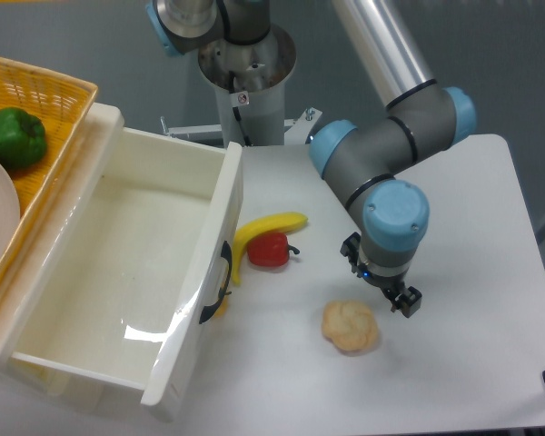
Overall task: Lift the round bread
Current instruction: 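Lower the open gripper down over the round tan bread bun, then close the gripper on the bread bun's edge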
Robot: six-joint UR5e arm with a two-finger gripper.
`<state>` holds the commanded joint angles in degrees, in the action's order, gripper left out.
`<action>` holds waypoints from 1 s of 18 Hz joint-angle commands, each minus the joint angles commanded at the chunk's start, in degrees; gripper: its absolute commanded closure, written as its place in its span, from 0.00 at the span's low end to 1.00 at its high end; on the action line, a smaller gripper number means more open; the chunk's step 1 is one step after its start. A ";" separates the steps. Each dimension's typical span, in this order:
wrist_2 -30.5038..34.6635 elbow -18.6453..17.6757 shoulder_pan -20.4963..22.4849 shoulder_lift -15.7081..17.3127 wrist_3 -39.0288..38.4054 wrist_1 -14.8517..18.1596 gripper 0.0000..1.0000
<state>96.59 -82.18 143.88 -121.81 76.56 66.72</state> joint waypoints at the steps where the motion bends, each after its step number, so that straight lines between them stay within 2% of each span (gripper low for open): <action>1: 0.00 -0.09 -0.18 -0.44 -0.71 -0.70 0.00; 4: 0.00 -0.79 -0.36 -0.88 -1.06 -1.67 0.00; 9: -0.53 -2.54 -0.09 -3.43 -0.89 -6.68 0.00; 18: -0.53 -5.45 0.08 -3.96 -0.89 -9.76 0.00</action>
<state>96.06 -87.63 143.97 -125.77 75.68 56.96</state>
